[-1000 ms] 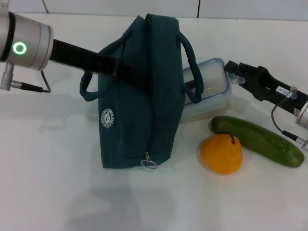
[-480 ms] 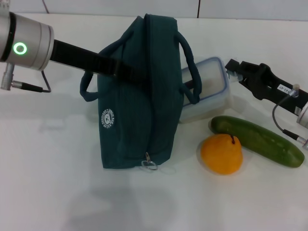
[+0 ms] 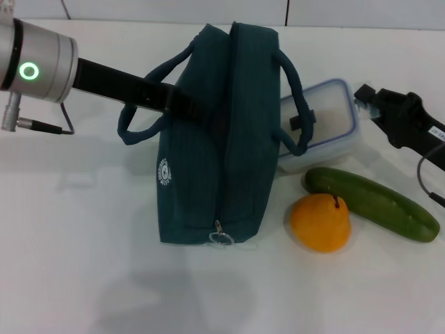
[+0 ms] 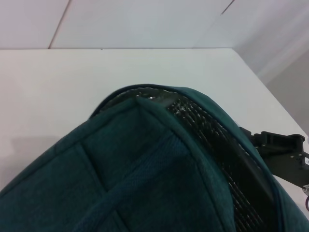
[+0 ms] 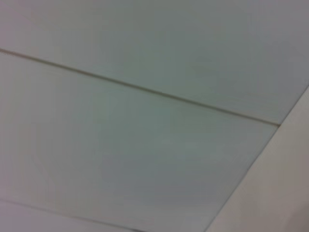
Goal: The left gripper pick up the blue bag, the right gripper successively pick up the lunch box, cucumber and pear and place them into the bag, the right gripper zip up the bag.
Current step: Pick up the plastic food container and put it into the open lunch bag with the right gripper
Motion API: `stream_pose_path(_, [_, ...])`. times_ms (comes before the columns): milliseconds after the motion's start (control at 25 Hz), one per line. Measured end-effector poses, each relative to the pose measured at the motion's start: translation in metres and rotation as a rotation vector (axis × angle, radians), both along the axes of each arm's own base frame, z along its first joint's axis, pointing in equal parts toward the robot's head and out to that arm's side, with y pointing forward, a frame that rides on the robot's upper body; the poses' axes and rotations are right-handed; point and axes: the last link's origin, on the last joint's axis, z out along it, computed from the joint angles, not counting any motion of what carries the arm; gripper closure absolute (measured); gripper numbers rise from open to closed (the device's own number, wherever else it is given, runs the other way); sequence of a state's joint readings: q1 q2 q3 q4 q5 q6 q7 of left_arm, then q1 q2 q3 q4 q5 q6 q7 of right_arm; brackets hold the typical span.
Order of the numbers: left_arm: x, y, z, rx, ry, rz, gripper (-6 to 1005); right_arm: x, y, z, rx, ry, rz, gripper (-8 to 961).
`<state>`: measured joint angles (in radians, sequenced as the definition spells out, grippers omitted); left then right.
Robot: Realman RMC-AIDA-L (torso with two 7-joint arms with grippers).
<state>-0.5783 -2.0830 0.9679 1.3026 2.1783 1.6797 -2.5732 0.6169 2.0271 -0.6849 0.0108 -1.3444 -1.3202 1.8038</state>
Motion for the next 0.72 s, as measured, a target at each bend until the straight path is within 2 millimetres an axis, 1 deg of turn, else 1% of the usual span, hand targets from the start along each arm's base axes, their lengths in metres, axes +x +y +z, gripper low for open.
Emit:
stream_pose_path(280, [0.005, 0.000, 0.002, 0.003, -0.029, -0.015, 962, 0.015, -0.010, 0.017, 0.084, 0.069, -0.049, 861])
stream_pose_path(360, [0.006, 0.000, 0.003, 0.005, -0.034, -0.015, 962, 0.016, -0.011, 0.022, 0.107, 0.092, -0.050, 861])
stream_pose_path(560, [0.006, 0.000, 0.003, 0.004, -0.035, -0.017, 962, 0.012, -0.013, 0.033, 0.141, 0.171, -0.033, 861])
stream_pose_path(720, [0.006, 0.000, 0.003, 0.004, -0.035, -0.016, 963, 0.010, -0.016, 0.049, 0.200, 0.241, -0.008, 861])
